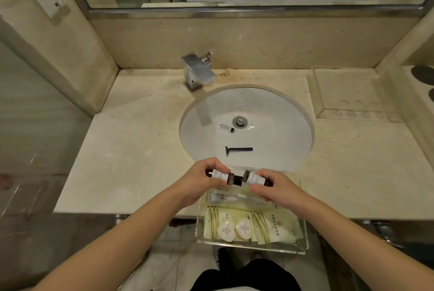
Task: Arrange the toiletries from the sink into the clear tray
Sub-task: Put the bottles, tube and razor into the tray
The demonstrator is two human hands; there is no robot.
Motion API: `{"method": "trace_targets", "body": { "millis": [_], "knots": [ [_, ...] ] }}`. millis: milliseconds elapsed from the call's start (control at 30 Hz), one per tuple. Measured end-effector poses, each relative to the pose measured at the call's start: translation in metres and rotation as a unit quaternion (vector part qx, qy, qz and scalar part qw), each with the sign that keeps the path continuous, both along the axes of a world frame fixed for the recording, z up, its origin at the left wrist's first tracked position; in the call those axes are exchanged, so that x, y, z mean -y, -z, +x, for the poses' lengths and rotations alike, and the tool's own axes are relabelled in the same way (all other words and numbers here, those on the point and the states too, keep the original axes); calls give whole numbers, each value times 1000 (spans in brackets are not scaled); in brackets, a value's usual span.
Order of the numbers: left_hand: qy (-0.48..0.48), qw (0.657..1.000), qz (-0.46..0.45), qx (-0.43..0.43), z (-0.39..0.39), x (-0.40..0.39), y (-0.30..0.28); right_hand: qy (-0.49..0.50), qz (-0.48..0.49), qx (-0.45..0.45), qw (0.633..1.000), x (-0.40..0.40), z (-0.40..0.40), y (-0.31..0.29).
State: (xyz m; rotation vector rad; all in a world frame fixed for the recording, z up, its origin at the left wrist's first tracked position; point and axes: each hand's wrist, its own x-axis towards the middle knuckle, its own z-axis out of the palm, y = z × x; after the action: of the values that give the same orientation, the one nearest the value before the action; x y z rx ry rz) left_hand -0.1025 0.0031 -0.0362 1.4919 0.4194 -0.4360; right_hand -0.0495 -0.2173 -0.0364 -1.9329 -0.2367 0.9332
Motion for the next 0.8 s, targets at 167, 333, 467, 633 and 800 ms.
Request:
{"method": "trace_targets", "body": {
  "millis": [167,333,467,633,800],
  "knots": [
    [-35,996,-79,-27,-6,7,-4,-35,-24,55,998,7,0,4],
    [-32,999,-27,-27,-18,14,-2,-89,-63,132,985,23,0,9],
    [35,994,107,0,-30,21,-4,-145,-94,155,973,36,-8,13],
    [116,958,261,33,-41,30,6,-217,-159,236,934,41,-21,21],
    [133,939,316,31,-48,38,18,-244,-168,332,896,35,-31,37]
  ]
}}
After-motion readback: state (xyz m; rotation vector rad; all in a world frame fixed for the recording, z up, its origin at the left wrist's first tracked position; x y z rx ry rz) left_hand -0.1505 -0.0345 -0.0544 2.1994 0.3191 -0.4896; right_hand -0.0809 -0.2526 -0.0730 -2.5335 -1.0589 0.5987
